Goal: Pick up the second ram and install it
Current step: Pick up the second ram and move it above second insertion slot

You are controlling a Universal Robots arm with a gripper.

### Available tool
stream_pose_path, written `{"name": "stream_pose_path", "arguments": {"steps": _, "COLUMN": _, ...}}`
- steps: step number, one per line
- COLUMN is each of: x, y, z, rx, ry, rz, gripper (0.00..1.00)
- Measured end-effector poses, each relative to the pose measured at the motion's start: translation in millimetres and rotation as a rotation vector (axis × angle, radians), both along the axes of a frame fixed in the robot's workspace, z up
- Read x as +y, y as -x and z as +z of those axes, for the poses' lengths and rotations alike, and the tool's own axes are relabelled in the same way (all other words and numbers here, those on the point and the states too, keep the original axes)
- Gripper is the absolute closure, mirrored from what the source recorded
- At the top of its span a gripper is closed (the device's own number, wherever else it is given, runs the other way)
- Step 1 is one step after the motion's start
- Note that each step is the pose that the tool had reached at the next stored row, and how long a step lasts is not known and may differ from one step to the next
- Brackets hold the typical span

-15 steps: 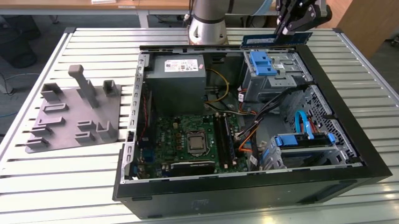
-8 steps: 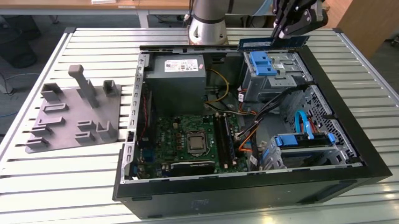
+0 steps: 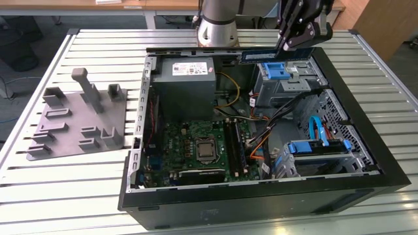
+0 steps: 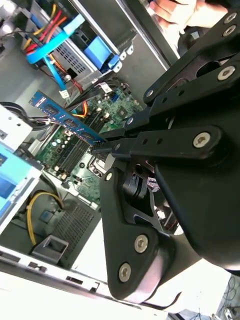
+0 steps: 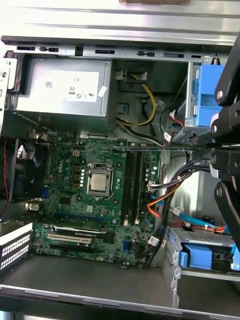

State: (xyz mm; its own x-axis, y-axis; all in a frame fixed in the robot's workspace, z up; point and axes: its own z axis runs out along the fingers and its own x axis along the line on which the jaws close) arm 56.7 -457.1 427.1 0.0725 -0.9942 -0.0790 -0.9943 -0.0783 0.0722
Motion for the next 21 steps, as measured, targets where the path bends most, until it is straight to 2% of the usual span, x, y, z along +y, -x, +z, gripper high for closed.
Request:
{"name": "stream_pose_path", "arguments": {"steps": 13, "x": -14.5, "y": 12.4, "z": -23.5, "rx": 0.0001, "ry": 0.0011, "rz": -0.002, "gripper": 0.86}}
{"name": "stream_pose_path", "arguments": {"steps": 21, "x": -17.9, "y": 15.6, "z": -38.1, "rx": 0.0001, "ry": 0.0013, "rz": -0.002, "gripper": 0.86}}
